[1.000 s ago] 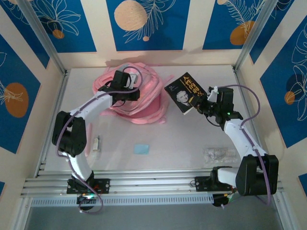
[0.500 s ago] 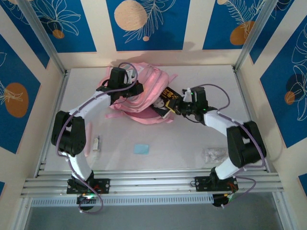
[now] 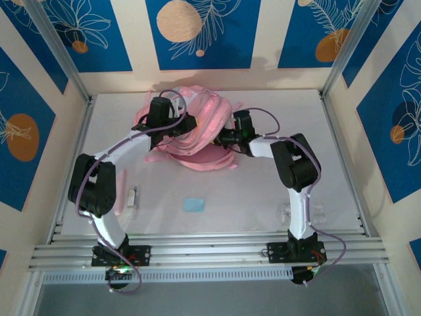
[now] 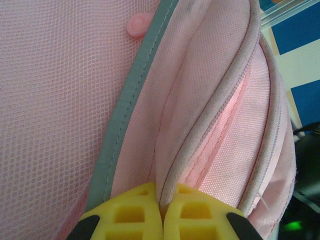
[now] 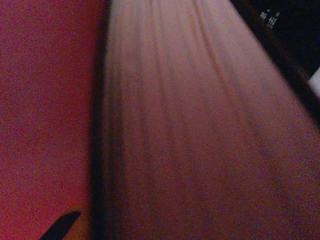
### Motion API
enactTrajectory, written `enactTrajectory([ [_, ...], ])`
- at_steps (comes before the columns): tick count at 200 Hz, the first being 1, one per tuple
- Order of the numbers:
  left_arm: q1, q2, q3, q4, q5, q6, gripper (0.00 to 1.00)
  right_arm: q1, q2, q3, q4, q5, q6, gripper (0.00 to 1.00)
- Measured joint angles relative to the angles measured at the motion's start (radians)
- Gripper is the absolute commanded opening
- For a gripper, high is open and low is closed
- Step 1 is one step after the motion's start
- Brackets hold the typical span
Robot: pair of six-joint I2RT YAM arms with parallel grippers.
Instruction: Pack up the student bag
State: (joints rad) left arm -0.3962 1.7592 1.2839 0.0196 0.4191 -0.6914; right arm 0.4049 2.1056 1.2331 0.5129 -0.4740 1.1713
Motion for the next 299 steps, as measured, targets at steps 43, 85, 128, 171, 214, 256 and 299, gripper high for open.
enactTrajectory([
  [43, 0.000, -0.006, -0.019, 0.026, -0.005, -0.011, 0.00, -0.001, 0.031, 0.025, -0.005, 0.027, 0.039, 0.55],
  [85, 0.000, -0.011, -0.032, 0.049, -0.021, -0.012, 0.00, -0.027, -0.113, -0.059, -0.121, 0.084, 0.002, 0.69],
  [128, 0.000, -0.011, -0.037, 0.060, -0.031, -0.018, 0.00, -0.110, -0.330, -0.133, -0.325, 0.113, -0.103, 0.70],
  [171, -0.008, -0.003, -0.049, 0.070, -0.032, -0.018, 0.22, -0.161, -0.531, -0.186, -0.580, 0.201, -0.272, 0.72],
  [214, -0.014, -0.033, -0.108, 0.095, -0.053, -0.046, 0.69, -0.116, -0.644, -0.192, -0.755, 0.315, -0.386, 0.99],
  [256, 0.017, -0.175, -0.264, 0.095, -0.107, -0.044, 0.71, -0.083, -0.633, -0.240, -0.753, 0.319, -0.379, 0.99],
  [299, 0.124, -0.294, -0.462, 0.130, -0.177, -0.077, 0.70, -0.003, -0.609, -0.248, -0.715, 0.344, -0.367, 0.98],
])
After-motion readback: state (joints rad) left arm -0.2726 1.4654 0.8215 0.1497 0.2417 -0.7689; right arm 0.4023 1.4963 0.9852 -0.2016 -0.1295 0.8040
